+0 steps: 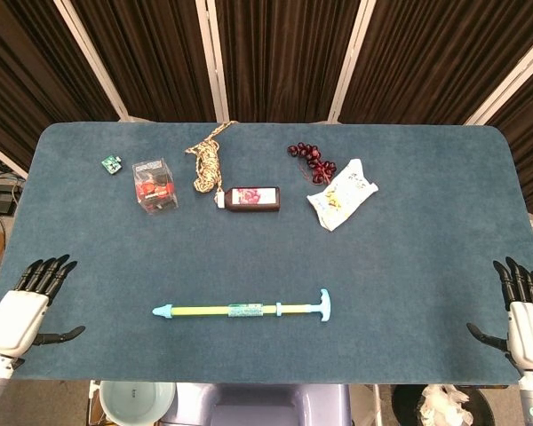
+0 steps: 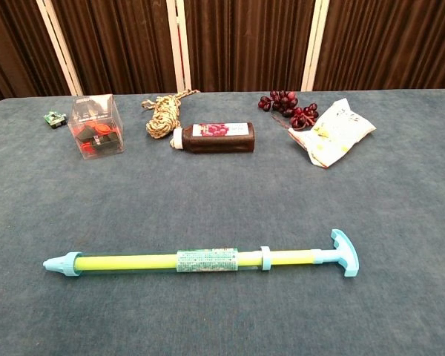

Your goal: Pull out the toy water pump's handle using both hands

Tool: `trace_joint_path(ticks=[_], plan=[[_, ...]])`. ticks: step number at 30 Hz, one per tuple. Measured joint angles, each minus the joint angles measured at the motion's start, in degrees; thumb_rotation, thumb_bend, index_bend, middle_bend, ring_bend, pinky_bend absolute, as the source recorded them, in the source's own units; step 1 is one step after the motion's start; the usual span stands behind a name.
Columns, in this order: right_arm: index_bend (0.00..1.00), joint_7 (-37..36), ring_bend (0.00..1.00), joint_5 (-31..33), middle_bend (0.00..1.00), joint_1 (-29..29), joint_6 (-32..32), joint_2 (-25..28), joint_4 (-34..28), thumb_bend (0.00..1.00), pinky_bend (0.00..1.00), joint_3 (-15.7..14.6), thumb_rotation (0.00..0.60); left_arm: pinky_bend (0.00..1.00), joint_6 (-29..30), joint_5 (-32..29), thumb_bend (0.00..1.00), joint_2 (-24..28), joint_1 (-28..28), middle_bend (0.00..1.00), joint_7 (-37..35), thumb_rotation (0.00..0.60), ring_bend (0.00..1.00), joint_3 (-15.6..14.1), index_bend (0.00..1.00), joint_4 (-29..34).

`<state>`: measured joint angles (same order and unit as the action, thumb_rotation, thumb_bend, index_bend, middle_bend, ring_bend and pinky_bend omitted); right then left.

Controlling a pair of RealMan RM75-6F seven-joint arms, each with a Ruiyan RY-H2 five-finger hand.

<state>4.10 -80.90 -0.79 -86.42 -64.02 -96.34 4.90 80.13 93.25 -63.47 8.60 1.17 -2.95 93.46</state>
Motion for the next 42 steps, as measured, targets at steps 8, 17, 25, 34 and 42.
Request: trace_joint_path(ticks=[8,17,25,34,42], plan=[[0.07,0.1,0.00,-0.9,0.00,0.1,-0.1,0.2,-0.3,0.12,0.03,-0.4,0.600,0.06,-4.9,0.7,0.07,-0.5,3.6,0.00,3.0,0.600,0.00,0.6,0.22,4.2],[0.07,-0.1,0.00,-0.6,0.00,0.1,0.2,0.2,-0.1,0.12,0.03,-0.3,0.600,0.06,-11.9,-2.2,0.07,-4.8,7.6,0.02,11.8,0.600,0.00,2.2,0.30,9.1],[0.07,-0.1,0.00,-0.7,0.00,-0.1,0.5,0.2,-0.1,0.12,0.03,-0.4,0.600,0.06,-16.8,-10.7,0.10,-12.6,10.6,0.04,21.7,0.600,0.00,4.8,0.37,9.0],[0.07,-0.2,0.00,-0.4,0.00,-0.2,0.9,0.2,-0.1,0.12,0.03,-0.4,0.600,0.06,-20.1,-18.9,0.12,-20.4,13.6,0.04,30.8,0.600,0.00,6.5,0.39,7.0],[0.07,-0.5,0.00,-0.3,0.00,-0.4,1.4,0.1,-0.1,0.12,0.03,-0.4,0.600,0.06,-20.8,-24.1,0.14,-24.6,16.0,0.05,36.1,0.600,0.00,7.8,0.41,5.6]])
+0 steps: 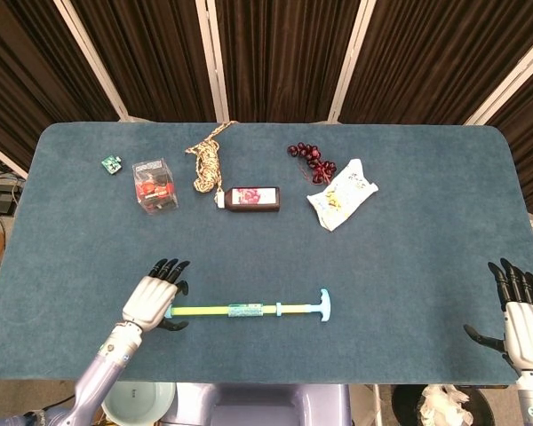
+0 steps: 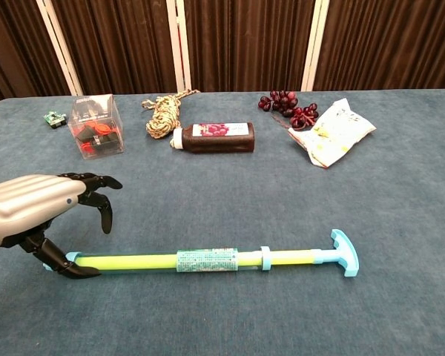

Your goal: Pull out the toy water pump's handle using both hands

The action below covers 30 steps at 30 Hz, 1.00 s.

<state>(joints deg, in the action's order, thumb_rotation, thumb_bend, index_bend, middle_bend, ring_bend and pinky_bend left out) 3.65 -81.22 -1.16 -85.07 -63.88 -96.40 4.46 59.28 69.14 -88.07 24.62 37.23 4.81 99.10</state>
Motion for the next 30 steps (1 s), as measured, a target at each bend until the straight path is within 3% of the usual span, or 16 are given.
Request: trace_joint_path(ticks=[21,30], plan=[[0.07,-0.4,0.00,0.2,0.00,-0.2,0.3,-0.1,0.0,0.12,0.03,0.1,0.600,0.06,-0.3,-7.5,0.17,-3.6,3.7,0.05,6.2,0.600,0.00,-0.9,0.47,-1.8],[0.07,-0.3,0.00,0.3,0.00,-0.2,0.3,-0.1,-0.1,0.12,0.03,0.1,0.600,0.06,0.7,-8.2,0.30,-4.7,4.3,0.09,6.3,0.600,0.00,-1.7,0.58,-3.0]])
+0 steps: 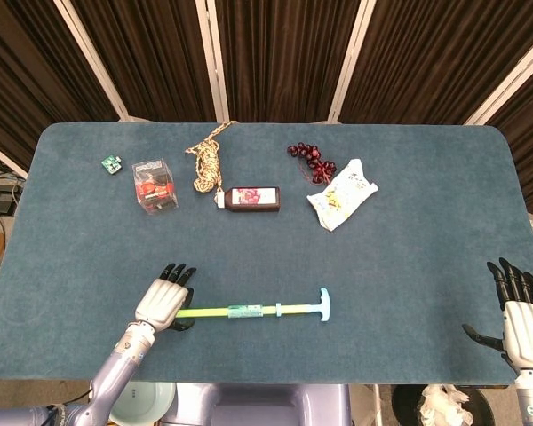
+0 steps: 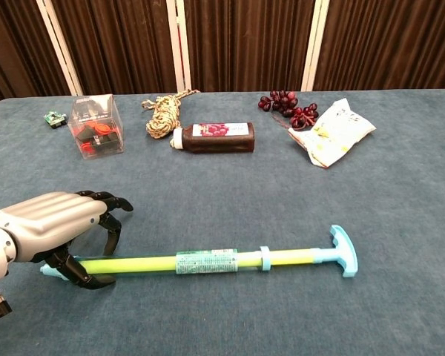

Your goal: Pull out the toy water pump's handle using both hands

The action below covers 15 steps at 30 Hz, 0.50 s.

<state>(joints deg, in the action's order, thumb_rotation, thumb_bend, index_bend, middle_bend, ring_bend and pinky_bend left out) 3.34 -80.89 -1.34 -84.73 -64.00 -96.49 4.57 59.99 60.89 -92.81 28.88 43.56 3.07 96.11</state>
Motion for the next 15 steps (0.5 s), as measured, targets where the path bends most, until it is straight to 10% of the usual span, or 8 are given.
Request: trace_joint_path(ticks=[15], plan=[[0.07,0.1,0.00,0.2,0.00,0.0,0.1,0.0,-0.1,0.12,0.03,0.0,0.600,0.06,1.0,6.2,0.37,1.6,1.6,0.10,-2.0,0.600,0.00,-0.5,0.62,0.9]])
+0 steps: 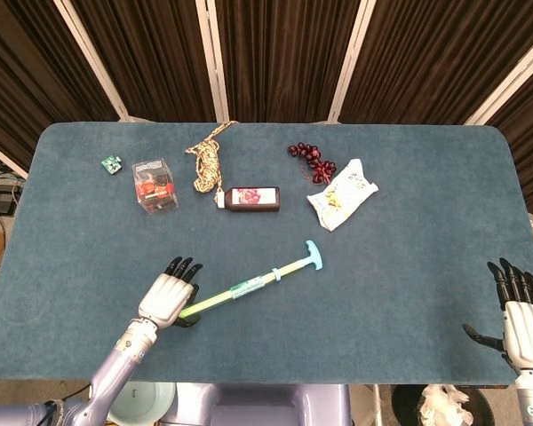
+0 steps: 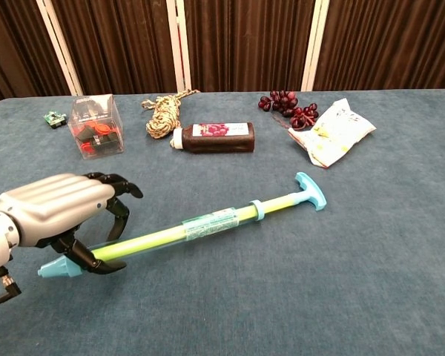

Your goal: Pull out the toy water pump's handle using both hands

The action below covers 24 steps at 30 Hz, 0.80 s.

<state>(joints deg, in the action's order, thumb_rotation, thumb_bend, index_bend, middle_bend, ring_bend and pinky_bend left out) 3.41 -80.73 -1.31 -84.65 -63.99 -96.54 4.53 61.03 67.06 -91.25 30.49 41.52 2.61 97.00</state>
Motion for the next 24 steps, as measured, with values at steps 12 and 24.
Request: trace_joint_path(ticks=[12,24], plan=[[0.10,0.1,0.00,0.1,0.00,-0.1,0.2,0.0,-0.2,0.12,0.03,0.0,0.600,0.06,-0.3,11.3,0.37,4.8,3.5,0.13,-4.6,0.600,0.00,0.7,0.63,3.3],[0.27,-0.5,0.00,-0.5,0.00,-1.7,2.0,-0.8,-3.6,0.16,0.03,0.4,0.600,0.06,0.1,13.6,0.37,6.5,6.8,0.14,-9.3,0.600,0.00,5.2,0.64,5.7]])
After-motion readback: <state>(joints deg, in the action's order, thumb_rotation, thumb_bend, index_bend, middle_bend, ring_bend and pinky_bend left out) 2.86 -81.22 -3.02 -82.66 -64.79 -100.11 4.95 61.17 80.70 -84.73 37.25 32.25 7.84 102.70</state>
